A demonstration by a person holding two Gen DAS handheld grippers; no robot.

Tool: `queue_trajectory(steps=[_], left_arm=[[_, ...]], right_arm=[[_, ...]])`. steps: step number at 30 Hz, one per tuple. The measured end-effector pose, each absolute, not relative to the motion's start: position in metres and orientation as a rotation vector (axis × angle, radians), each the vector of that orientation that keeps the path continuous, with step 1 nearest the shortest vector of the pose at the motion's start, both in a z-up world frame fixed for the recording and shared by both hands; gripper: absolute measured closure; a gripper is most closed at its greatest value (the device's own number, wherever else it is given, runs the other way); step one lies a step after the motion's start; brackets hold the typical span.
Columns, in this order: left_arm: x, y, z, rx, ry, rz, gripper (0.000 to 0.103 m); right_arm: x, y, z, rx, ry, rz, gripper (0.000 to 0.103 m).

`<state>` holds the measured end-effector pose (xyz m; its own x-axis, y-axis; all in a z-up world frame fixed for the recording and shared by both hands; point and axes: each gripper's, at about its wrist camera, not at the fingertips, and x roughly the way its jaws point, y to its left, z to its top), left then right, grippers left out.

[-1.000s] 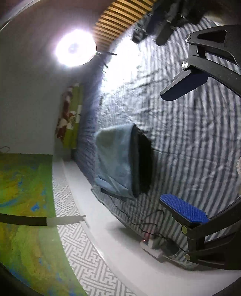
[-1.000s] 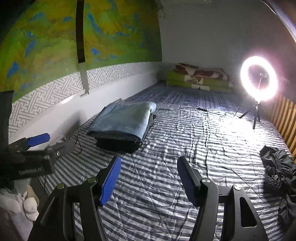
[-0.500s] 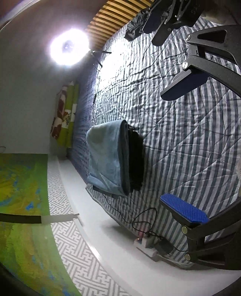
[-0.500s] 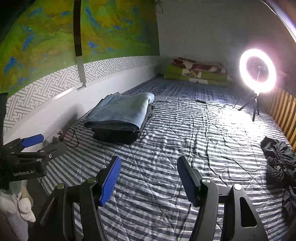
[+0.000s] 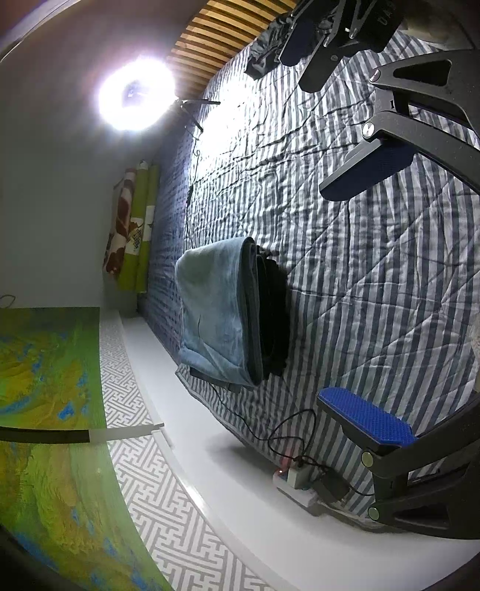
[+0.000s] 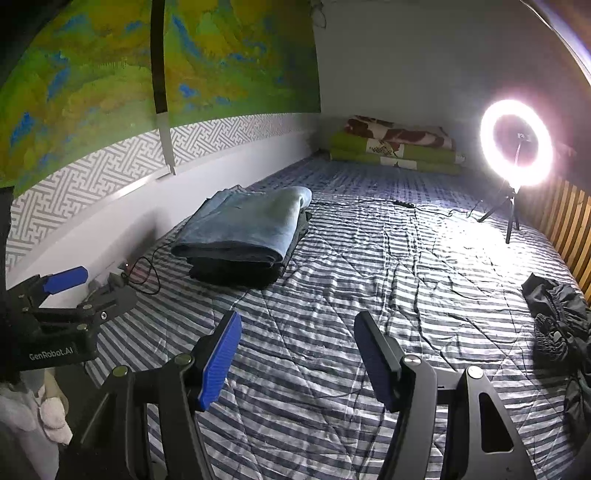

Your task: Organize objects

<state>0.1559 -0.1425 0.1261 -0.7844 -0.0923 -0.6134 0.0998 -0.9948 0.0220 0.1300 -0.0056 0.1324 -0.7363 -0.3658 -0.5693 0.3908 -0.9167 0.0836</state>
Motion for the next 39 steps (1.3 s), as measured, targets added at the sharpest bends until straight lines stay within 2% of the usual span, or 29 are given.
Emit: queue_trajectory(steps=[39], left_arm=[[0.154,-0.140,0.126,1.008,0.026,-2.871,0.001]], right_arm=[[0.132,0.004,0.132,0.844,0.058,-2.586,0.040]])
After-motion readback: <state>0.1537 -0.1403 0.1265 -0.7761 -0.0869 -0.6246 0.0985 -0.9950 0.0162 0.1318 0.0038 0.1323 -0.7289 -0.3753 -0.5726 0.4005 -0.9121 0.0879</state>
